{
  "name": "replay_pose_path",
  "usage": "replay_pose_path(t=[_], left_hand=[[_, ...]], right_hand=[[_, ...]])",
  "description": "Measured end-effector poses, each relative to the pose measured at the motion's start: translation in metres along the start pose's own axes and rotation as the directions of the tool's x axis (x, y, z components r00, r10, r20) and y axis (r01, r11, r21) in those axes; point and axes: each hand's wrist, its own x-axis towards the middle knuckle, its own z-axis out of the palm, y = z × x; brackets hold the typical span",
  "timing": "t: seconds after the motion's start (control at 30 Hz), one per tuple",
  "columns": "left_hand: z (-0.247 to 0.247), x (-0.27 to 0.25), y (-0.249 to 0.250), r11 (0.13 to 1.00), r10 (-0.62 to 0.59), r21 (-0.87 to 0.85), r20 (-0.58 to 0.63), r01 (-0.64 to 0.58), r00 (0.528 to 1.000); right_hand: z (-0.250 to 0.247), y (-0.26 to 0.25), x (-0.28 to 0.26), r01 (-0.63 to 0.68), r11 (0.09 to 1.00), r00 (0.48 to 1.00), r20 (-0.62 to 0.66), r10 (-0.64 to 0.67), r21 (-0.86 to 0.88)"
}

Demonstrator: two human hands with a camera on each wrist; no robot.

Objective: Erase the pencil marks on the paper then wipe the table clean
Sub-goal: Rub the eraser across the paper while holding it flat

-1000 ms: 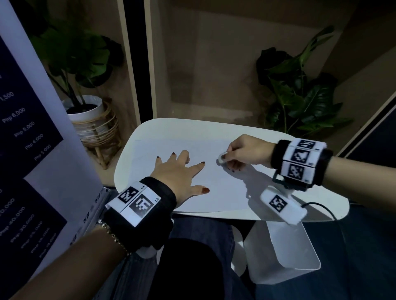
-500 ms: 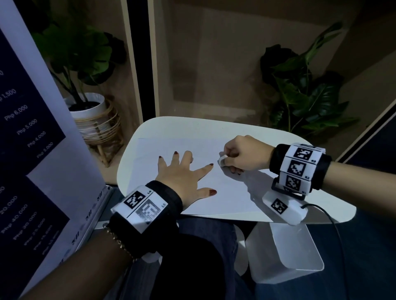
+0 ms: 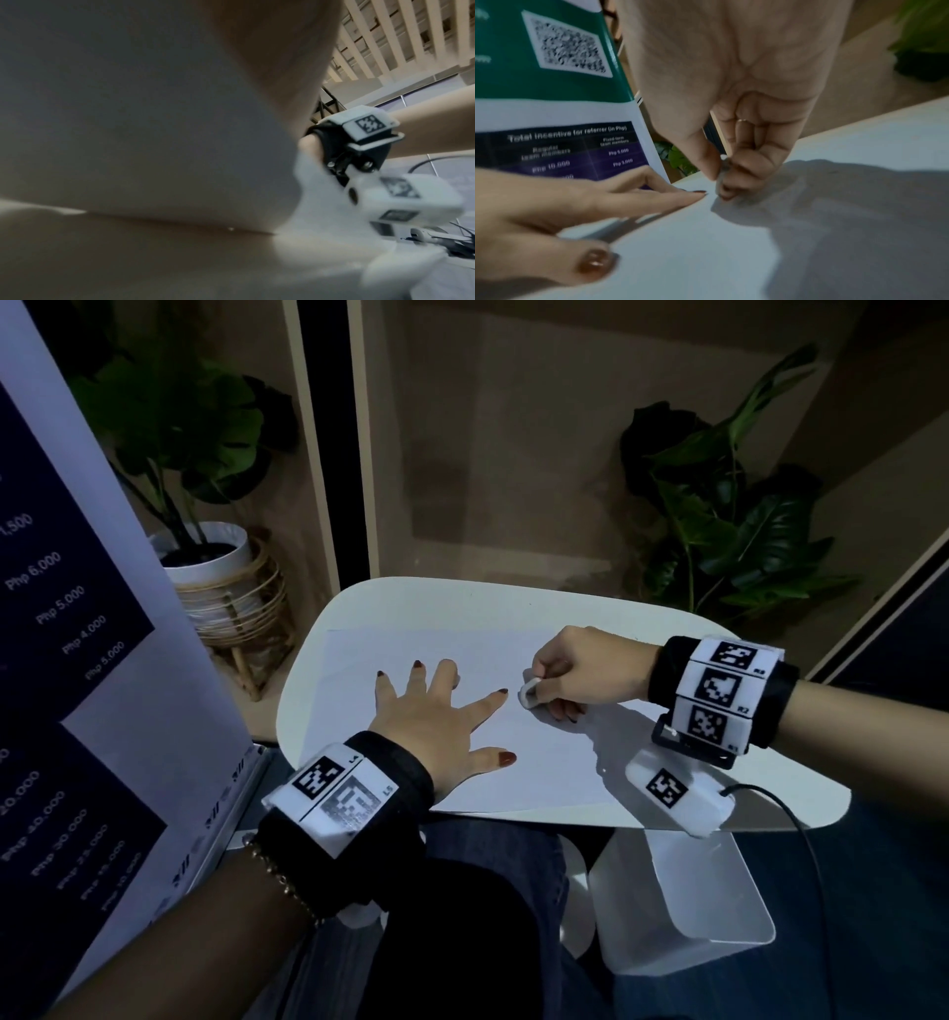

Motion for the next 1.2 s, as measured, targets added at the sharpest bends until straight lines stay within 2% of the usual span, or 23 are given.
replay_pose_path(t=[0.17,0.27,0.4,0.57,0.7,0.77,0.87,0.97,1.07,1.13,1.2], left_hand=[[0.0,-0.001,0.001,1.0,-0.011,-0.013,-0.003,0.011,1.0],[0.0,-0.002,0.001,1.0,-0.019,-0.013,-0.011,0.019,1.0],[0.0,0.0,0.0,1.0,-0.021,0.0,-0.013,0.021,1.0],[-0.001,-0.001,-0.002,1.0,-0.011,-0.001,0.001,0.011,1.0],[-0.001,-0.001,-0.002,1.0,-0.009,-0.005,0.011,0.009,1.0],[-0.001,0.0,-0.002,1.0,-0.007,-0.008,0.017,0.007,1.0],[0.0,-0.001,-0.003,1.0,-0.001,-0.007,0.017,0.001,1.0],[0.001,-0.001,-0.004,1.0,0.006,-0.02,0.005,-0.006,1.0],[0.002,0.0,-0.004,0.999,0.005,-0.038,0.012,-0.005,1.0],[0.002,0.001,-0.005,0.999,0.004,-0.034,0.016,-0.004,1.0],[0.003,0.001,-0.005,0.999,0.006,-0.033,0.016,-0.005,1.0]], right_hand=[[-0.002,0.002,0.009,0.046,0.997,0.995,-0.091,-0.052,-0.064],[-0.001,-0.002,0.012,0.069,0.997,0.997,-0.022,-0.069,-0.018],[0.001,-0.008,0.012,0.12,0.99,0.992,-0.03,-0.122,-0.073],[0.002,-0.012,-0.012,0.161,0.987,0.974,0.16,-0.157,-0.011],[0.006,-0.015,-0.027,0.202,0.978,0.953,0.239,-0.186,-0.043],[0.005,-0.015,-0.022,0.193,0.976,0.967,0.189,-0.171,-0.101],[0.004,-0.015,-0.006,0.167,0.957,0.986,0.017,-0.168,-0.239],[0.004,-0.015,0.001,0.15,0.965,0.987,-0.032,-0.16,-0.213],[0.004,-0.018,-0.013,0.18,0.973,0.981,0.097,-0.167,-0.143],[0.006,-0.02,-0.026,0.211,0.975,0.956,0.221,-0.191,-0.07],[0.007,-0.02,-0.032,0.228,0.974,0.934,0.288,-0.213,-0.017]])
